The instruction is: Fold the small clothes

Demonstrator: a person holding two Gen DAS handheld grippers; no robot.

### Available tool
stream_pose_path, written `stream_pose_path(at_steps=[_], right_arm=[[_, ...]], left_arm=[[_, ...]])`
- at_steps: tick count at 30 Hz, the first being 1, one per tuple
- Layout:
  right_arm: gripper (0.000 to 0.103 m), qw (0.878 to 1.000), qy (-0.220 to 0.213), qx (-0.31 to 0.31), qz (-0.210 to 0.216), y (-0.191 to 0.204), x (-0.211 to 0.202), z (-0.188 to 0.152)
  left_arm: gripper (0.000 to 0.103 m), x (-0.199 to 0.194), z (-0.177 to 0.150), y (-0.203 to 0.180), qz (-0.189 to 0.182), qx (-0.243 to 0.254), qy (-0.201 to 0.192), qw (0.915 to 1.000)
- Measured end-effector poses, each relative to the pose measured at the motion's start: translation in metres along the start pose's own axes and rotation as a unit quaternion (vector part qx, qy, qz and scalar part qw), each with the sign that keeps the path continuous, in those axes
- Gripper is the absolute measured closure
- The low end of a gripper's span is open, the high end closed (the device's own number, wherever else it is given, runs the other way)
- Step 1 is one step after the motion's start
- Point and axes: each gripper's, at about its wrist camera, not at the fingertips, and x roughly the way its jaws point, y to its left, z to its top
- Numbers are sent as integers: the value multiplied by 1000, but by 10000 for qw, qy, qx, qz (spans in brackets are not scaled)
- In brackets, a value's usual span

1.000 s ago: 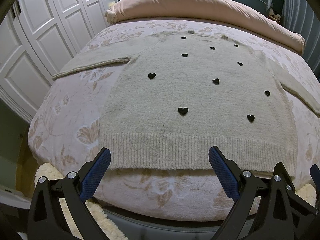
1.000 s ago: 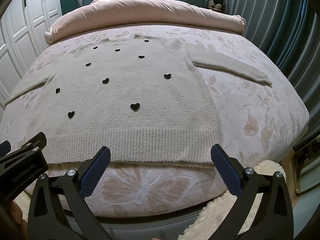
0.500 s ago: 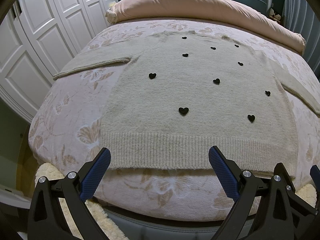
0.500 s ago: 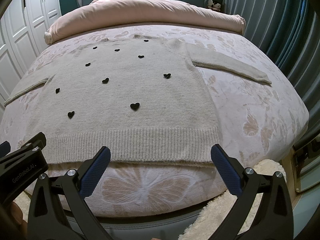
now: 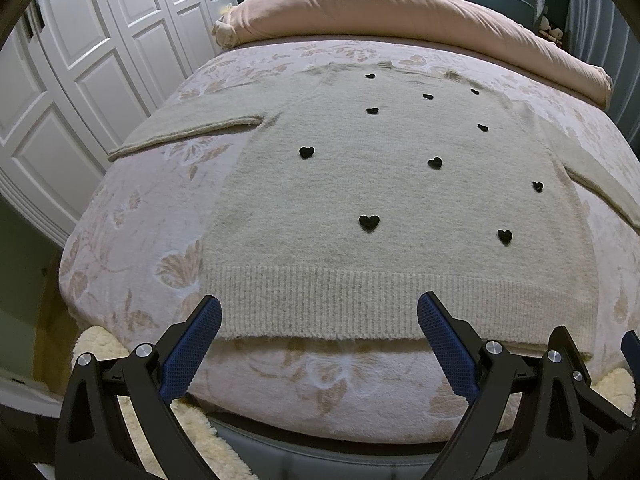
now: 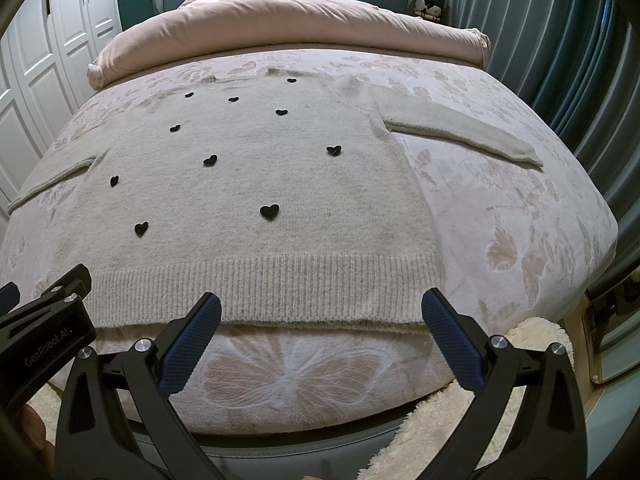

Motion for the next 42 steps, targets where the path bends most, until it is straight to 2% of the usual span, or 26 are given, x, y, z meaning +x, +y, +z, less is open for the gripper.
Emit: stream_pose_path(at_steps=[20, 23, 29, 32, 35, 38, 42], right_arm=[[5, 10000, 18, 10, -16, 0, 1, -1], [5, 10000, 49, -20, 73, -2, 5, -5], [5, 9988, 95, 7, 478, -21, 27, 7], [5, 9987, 102, 231, 444, -47, 49, 28], [5, 9989, -6, 461, 113, -86, 77, 58], [5, 9955, -95, 928, -167, -144, 111, 93], [5, 9788, -134, 2015, -329, -247, 164, 130]], left_arm=[[8, 0, -1, 2, 7, 8, 20, 10000], [6, 5, -2, 5, 121, -10, 127, 9998], [5, 27, 4, 9, -293, 100, 396, 9987], [6, 35, 10, 10, -361, 37, 356, 9987], [6, 46, 19, 15, -590, -259, 413, 9971], [6, 63, 25, 17, -784, -519, 731, 9929], [6, 91, 27, 18, -533, -732, 1134, 9894]])
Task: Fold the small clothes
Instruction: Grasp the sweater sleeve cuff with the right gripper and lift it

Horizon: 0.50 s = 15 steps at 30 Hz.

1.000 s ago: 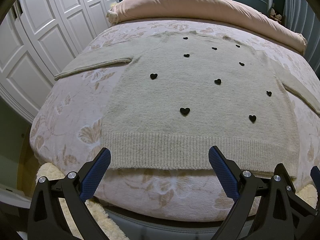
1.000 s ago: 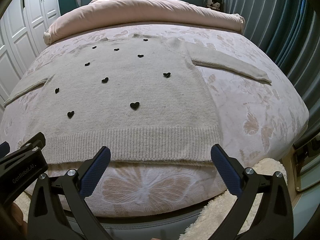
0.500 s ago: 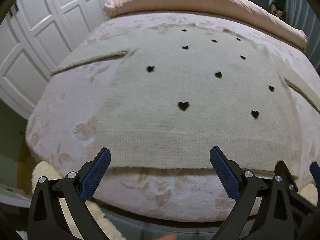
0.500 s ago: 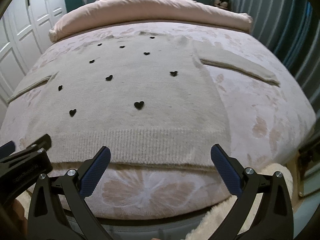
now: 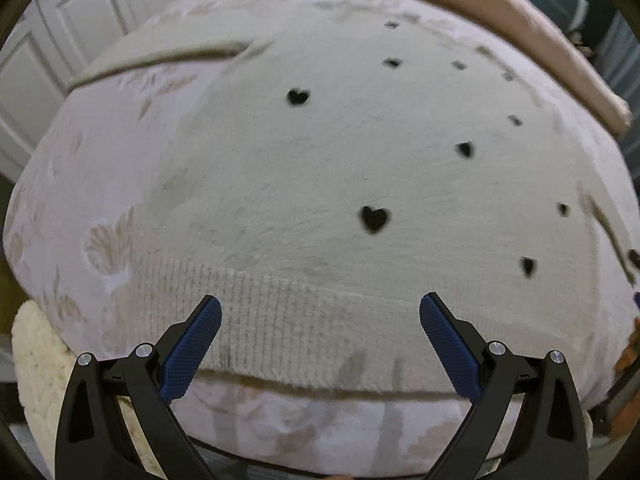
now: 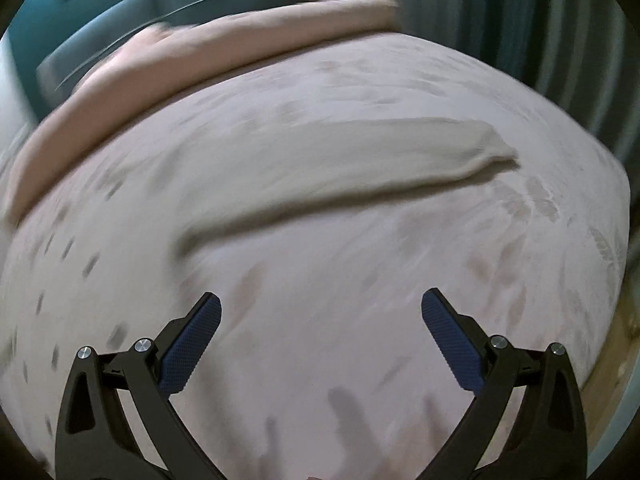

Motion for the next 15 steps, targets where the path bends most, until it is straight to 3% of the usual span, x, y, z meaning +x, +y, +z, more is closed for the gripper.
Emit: stream_pose_path(at_steps=[3, 6, 11, 13, 14, 15], right_arm=[[5, 9975, -79, 618, -345, -55, 40, 43], [5, 9917, -15, 1217, -412, -99, 74, 71], [5, 9761, 129, 2113, -493, -139, 116, 91], [5, 9745, 17, 2165, -584, -139, 121, 96], [10, 9759, -29, 2123, -495, -132, 124, 103], [37, 9775, -59, 2079, -348, -127, 125, 108]], left_arm=[[6, 19, 4, -3, 85, 49, 300, 9995], [6, 30, 3, -13, 49, 318, 503, 9982], [6, 35, 7, -30, 82, 819, 401, 9958], [6, 37, 10, -33, 26, 845, 414, 9956], [6, 38, 11, -34, 30, 830, 409, 9957], [6, 40, 13, -34, 49, 776, 383, 9962]])
